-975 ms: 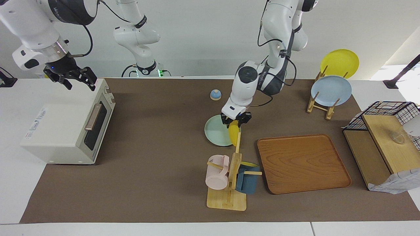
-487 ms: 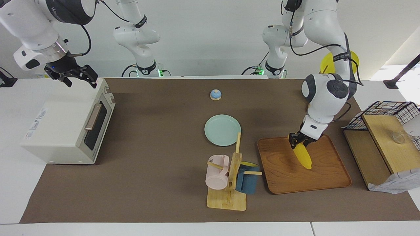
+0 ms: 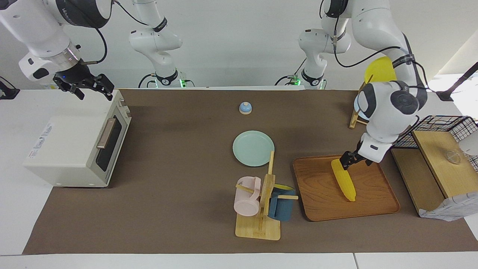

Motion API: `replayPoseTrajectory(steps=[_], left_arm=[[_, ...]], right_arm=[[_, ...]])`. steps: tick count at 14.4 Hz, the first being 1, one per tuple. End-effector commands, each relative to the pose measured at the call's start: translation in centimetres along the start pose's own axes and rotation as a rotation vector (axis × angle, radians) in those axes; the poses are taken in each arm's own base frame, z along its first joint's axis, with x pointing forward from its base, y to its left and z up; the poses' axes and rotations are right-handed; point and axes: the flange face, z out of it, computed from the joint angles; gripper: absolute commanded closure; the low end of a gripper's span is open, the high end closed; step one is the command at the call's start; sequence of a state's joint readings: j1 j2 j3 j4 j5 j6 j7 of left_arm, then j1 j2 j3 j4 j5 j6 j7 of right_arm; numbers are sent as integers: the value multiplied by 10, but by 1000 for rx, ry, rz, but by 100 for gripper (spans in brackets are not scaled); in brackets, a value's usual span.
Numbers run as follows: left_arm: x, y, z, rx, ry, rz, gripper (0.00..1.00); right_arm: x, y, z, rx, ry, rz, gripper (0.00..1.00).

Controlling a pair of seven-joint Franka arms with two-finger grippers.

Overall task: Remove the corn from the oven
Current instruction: 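Release the corn and withdraw the left gripper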

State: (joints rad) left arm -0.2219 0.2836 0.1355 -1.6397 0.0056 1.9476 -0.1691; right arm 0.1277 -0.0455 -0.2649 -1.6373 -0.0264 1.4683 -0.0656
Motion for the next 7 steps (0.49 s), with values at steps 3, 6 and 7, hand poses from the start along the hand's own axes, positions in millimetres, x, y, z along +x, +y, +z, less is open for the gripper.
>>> replayPoseTrajectory(steps=[3, 6, 7], left_arm=[[-42, -29, -131, 0, -61, 45, 0], [-74, -38, -185, -36, -86, 87, 0], [-75, -41, -185, -37, -96, 90, 0]], right_arm=[[-8, 2, 0, 21, -8, -16, 0], [-8, 0, 0, 20, -8, -19, 0], [-8, 0, 0, 20, -8, -19, 0]])
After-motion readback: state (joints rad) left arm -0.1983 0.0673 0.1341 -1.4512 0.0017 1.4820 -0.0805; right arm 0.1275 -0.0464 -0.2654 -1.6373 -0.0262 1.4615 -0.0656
